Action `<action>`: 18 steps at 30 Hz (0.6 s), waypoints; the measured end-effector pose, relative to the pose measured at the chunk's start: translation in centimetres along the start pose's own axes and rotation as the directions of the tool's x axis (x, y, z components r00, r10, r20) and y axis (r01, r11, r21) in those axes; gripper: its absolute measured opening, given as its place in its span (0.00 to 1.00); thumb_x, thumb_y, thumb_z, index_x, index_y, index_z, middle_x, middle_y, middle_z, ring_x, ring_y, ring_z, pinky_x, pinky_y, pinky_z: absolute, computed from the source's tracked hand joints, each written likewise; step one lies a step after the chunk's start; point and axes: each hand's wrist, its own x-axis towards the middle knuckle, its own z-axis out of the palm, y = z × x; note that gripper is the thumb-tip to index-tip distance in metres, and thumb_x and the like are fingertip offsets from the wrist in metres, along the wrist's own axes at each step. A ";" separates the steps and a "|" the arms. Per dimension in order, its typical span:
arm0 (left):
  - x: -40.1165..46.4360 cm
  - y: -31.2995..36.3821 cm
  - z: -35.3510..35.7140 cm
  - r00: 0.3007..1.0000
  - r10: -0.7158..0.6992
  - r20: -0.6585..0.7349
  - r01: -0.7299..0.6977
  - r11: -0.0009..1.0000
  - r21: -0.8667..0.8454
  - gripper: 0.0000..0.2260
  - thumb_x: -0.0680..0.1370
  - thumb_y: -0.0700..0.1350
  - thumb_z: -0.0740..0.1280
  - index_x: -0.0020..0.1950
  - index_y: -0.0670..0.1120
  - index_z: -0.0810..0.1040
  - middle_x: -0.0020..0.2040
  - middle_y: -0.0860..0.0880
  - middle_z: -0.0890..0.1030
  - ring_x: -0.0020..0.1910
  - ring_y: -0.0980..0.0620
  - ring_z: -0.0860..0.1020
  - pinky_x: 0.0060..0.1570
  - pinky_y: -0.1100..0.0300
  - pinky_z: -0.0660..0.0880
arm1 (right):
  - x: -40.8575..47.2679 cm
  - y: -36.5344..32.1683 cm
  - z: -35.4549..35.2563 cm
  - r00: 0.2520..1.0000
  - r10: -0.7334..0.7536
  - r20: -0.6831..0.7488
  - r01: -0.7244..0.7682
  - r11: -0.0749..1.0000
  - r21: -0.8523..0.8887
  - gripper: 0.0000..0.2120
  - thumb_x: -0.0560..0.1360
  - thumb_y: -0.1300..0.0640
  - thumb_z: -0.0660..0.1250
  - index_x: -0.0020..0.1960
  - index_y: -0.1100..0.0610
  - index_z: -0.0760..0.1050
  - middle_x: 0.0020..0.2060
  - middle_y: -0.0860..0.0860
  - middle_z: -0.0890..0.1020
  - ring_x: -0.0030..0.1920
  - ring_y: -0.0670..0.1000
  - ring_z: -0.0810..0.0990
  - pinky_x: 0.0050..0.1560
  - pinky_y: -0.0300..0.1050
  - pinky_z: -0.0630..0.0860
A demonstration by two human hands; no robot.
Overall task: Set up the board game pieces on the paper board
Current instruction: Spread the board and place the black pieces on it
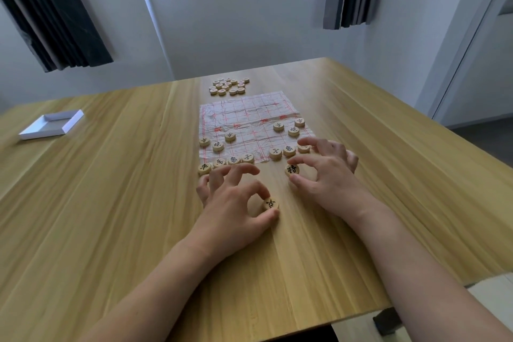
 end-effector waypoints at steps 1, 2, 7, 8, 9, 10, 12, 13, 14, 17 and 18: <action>0.2 -0.3 -0.1 1.000 0.007 -0.020 -0.006 1.000 0.023 0.11 0.70 0.66 0.67 0.45 0.61 0.76 0.65 0.65 0.64 0.71 0.56 0.51 0.69 0.50 0.39 | 0.4 -0.3 0.0 1.000 -0.009 -0.001 0.009 1.000 -0.004 0.12 0.73 0.44 0.68 0.56 0.40 0.78 0.67 0.38 0.65 0.68 0.44 0.55 0.60 0.39 0.45; 0.4 -0.5 -0.3 0.999 0.009 -0.039 -0.007 0.999 0.047 0.12 0.70 0.66 0.67 0.45 0.60 0.77 0.65 0.64 0.64 0.72 0.56 0.51 0.69 0.51 0.39 | 0.8 -0.5 0.0 1.000 -0.018 0.001 0.018 1.000 -0.015 0.12 0.73 0.44 0.68 0.57 0.39 0.78 0.68 0.38 0.65 0.68 0.44 0.55 0.59 0.40 0.45; 1.9 -2.5 -1.5 0.994 -0.002 -0.107 0.013 0.994 0.108 0.15 0.67 0.70 0.63 0.43 0.61 0.75 0.67 0.62 0.64 0.72 0.54 0.51 0.68 0.49 0.41 | 3.6 -1.8 0.0 0.998 -0.055 0.012 0.055 0.998 -0.038 0.12 0.73 0.42 0.68 0.56 0.39 0.78 0.68 0.39 0.63 0.67 0.44 0.53 0.58 0.40 0.44; 2.4 -2.9 -1.9 0.992 -0.005 -0.123 0.019 0.994 0.110 0.15 0.67 0.70 0.63 0.43 0.61 0.75 0.67 0.62 0.65 0.72 0.54 0.52 0.68 0.48 0.43 | 4.4 -2.0 0.2 0.998 -0.051 0.021 0.052 0.998 -0.037 0.11 0.73 0.41 0.67 0.55 0.39 0.78 0.68 0.39 0.63 0.67 0.44 0.52 0.59 0.41 0.45; 2.8 -3.1 -2.2 0.990 -0.011 -0.139 0.026 0.994 0.108 0.16 0.67 0.70 0.63 0.43 0.60 0.75 0.67 0.62 0.65 0.71 0.54 0.52 0.69 0.47 0.44 | 4.8 -2.1 0.4 0.998 -0.044 0.033 0.045 0.998 -0.038 0.11 0.73 0.41 0.67 0.55 0.39 0.78 0.68 0.39 0.62 0.68 0.45 0.52 0.62 0.43 0.45; 3.3 -3.5 -2.6 0.987 -0.020 -0.159 0.037 0.994 0.105 0.16 0.67 0.69 0.63 0.43 0.59 0.76 0.67 0.62 0.66 0.70 0.54 0.53 0.69 0.46 0.46 | 5.4 -2.2 0.6 0.998 -0.038 0.043 0.040 0.998 -0.038 0.11 0.73 0.40 0.67 0.55 0.39 0.78 0.68 0.39 0.62 0.68 0.45 0.51 0.63 0.46 0.45; 4.4 -4.2 -3.3 0.980 -0.044 -0.195 0.063 0.994 0.090 0.16 0.67 0.68 0.64 0.43 0.58 0.77 0.66 0.62 0.66 0.69 0.54 0.55 0.68 0.45 0.48 | 6.4 -2.3 1.3 0.997 -0.040 0.063 0.042 0.998 -0.036 0.11 0.73 0.39 0.67 0.53 0.38 0.78 0.69 0.39 0.61 0.68 0.45 0.51 0.64 0.48 0.45; 5.1 -4.7 -3.7 0.976 -0.055 -0.209 0.073 0.994 0.080 0.15 0.67 0.68 0.65 0.44 0.58 0.78 0.66 0.62 0.66 0.69 0.54 0.55 0.68 0.44 0.49 | 6.9 -2.3 1.7 0.996 -0.043 0.075 0.046 0.998 -0.032 0.11 0.72 0.39 0.67 0.53 0.38 0.78 0.69 0.39 0.61 0.68 0.46 0.51 0.65 0.49 0.45; 5.6 -5.0 -4.1 0.974 -0.062 -0.219 0.079 0.994 0.070 0.15 0.68 0.67 0.67 0.44 0.58 0.78 0.66 0.61 0.66 0.69 0.55 0.54 0.68 0.45 0.49 | 7.0 -2.2 2.1 0.995 -0.046 0.087 0.049 0.998 -0.029 0.11 0.72 0.39 0.67 0.53 0.38 0.78 0.70 0.40 0.61 0.69 0.46 0.50 0.66 0.49 0.45; 7.0 -5.8 -4.7 0.967 -0.085 -0.239 0.096 0.995 0.035 0.12 0.70 0.63 0.70 0.46 0.58 0.78 0.66 0.61 0.67 0.68 0.56 0.54 0.67 0.46 0.50 | 7.1 -1.9 3.0 0.992 -0.039 0.123 0.042 0.999 -0.022 0.12 0.72 0.39 0.67 0.54 0.38 0.78 0.70 0.39 0.60 0.70 0.46 0.49 0.68 0.52 0.43; 7.4 -6.2 -4.7 0.966 -0.090 -0.241 0.099 0.995 0.026 0.12 0.70 0.63 0.70 0.46 0.58 0.78 0.66 0.61 0.67 0.68 0.56 0.54 0.66 0.47 0.50 | 7.1 -1.8 3.3 0.991 -0.037 0.132 0.040 0.999 -0.018 0.12 0.72 0.39 0.67 0.54 0.38 0.77 0.70 0.39 0.60 0.71 0.46 0.49 0.69 0.53 0.42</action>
